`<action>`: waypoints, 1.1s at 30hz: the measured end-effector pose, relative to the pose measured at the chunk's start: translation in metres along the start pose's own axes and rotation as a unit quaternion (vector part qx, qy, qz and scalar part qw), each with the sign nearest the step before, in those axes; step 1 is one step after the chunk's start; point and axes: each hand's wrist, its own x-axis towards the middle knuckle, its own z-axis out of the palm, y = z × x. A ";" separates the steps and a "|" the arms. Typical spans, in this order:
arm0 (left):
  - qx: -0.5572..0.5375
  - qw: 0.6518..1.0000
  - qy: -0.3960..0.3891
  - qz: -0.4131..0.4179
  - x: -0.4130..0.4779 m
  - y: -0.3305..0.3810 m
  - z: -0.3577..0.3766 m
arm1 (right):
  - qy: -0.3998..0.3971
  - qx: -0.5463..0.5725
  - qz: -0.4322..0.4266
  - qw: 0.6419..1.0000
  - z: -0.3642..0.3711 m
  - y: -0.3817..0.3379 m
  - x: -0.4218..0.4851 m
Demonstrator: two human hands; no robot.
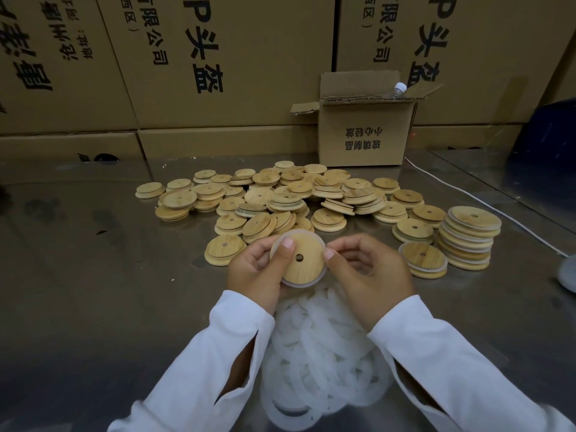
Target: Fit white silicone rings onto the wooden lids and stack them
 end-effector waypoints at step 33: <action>0.012 0.999 0.008 -0.028 0.007 0.004 -0.007 | 0.319 -0.019 0.302 0.898 -0.080 0.034 0.047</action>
